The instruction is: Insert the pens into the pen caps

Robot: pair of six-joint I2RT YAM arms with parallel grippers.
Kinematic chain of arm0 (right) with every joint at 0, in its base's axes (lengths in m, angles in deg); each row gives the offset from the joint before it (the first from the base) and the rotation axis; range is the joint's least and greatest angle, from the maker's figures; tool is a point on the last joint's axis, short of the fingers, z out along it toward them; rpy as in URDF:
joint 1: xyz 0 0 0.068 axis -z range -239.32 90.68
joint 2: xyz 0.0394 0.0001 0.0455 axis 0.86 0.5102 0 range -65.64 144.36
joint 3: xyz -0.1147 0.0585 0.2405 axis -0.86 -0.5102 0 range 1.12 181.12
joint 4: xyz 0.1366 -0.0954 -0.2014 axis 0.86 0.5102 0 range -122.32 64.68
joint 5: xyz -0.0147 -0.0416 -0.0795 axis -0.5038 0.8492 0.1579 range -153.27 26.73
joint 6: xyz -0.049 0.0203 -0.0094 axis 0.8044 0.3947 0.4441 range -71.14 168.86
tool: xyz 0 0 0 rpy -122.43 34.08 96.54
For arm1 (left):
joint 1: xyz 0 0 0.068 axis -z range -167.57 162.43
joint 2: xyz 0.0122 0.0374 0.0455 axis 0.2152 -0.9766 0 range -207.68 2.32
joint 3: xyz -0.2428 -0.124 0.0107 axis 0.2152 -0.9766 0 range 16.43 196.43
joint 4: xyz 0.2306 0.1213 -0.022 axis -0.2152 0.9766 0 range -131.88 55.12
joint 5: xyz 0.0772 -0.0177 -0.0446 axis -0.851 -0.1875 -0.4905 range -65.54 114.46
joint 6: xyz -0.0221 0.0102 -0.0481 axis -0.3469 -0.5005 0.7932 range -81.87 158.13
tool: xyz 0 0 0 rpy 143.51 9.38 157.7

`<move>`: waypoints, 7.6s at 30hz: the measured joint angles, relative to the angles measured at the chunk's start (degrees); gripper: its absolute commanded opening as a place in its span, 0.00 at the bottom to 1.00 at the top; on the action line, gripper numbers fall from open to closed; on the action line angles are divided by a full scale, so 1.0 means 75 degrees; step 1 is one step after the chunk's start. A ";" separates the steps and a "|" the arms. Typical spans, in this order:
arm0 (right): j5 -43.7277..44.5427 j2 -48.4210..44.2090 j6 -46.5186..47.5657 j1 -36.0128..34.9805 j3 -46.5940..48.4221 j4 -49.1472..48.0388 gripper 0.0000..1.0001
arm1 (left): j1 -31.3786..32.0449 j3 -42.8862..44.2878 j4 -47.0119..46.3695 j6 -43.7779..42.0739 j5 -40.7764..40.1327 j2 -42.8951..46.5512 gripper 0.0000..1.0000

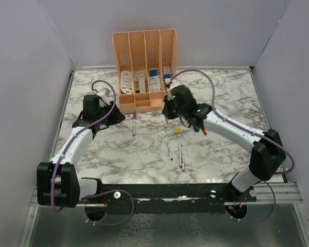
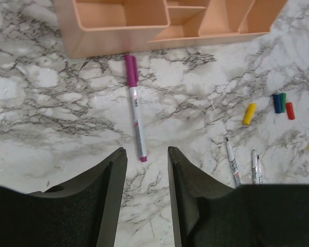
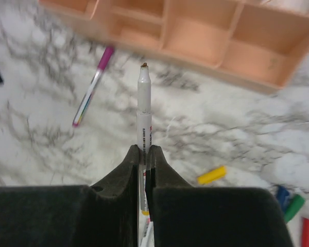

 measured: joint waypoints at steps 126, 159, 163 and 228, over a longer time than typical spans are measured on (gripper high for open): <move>0.0997 0.0848 -0.4100 0.1274 -0.0697 0.1204 0.48 | 0.3139 -0.0495 -0.2704 -0.0909 0.0892 -0.0026 0.00; 0.1107 0.1859 -0.4354 0.1276 -0.0312 0.1626 0.42 | 0.3013 -0.0495 -0.2387 -0.1148 0.0740 -0.0026 0.00; 0.1110 0.1938 -0.4348 0.1276 -0.0236 0.1626 0.41 | 0.2993 -0.0495 -0.2387 -0.1166 0.0734 -0.0029 0.00; 0.1169 -0.2495 -0.1390 0.1676 -0.3308 -0.5791 0.01 | 0.2838 0.0440 -0.3934 -0.0393 0.2585 -0.1020 0.00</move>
